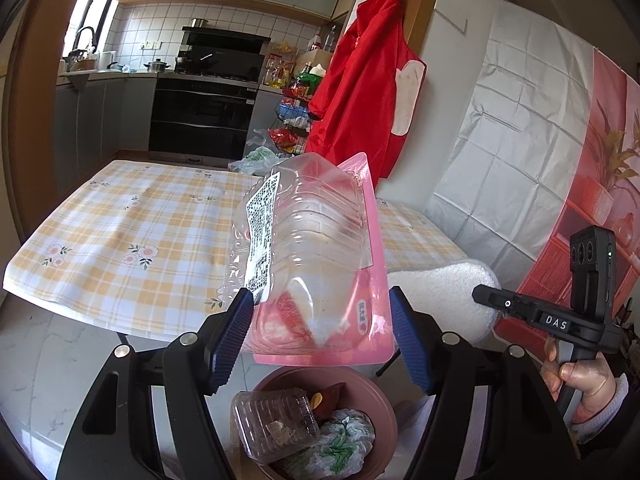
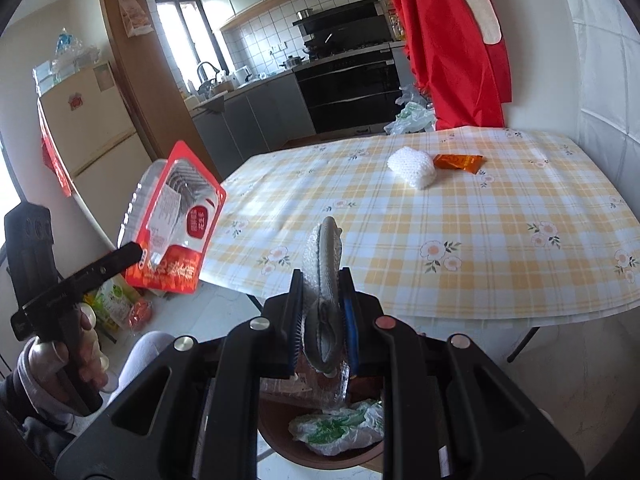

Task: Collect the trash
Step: 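Open both tools over the bin to drop the container and foam sleeve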

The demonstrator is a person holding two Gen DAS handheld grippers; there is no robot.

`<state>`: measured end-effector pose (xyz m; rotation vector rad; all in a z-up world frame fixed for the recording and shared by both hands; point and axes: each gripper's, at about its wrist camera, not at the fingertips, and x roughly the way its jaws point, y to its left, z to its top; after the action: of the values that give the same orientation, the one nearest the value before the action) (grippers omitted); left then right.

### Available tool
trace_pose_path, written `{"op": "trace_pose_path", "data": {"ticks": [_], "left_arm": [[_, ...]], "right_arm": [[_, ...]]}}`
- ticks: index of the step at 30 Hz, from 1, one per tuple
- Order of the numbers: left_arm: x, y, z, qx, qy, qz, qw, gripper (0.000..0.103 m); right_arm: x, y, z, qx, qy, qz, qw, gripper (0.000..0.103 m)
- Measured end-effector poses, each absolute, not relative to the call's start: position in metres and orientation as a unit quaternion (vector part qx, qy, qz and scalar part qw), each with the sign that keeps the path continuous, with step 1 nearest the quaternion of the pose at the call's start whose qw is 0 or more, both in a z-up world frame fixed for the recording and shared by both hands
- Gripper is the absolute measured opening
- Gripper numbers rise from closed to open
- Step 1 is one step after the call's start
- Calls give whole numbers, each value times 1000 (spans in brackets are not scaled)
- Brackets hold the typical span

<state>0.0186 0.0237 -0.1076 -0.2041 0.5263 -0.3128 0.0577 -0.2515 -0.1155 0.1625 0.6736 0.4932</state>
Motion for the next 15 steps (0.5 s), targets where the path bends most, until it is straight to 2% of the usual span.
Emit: {"op": "trace_pose_path", "data": {"ticks": [15], "left_arm": [[19,16,-114,-102,273,-168,942,67]], "right_arm": [[57,-249,-139,72,373,229,896,22]]}}
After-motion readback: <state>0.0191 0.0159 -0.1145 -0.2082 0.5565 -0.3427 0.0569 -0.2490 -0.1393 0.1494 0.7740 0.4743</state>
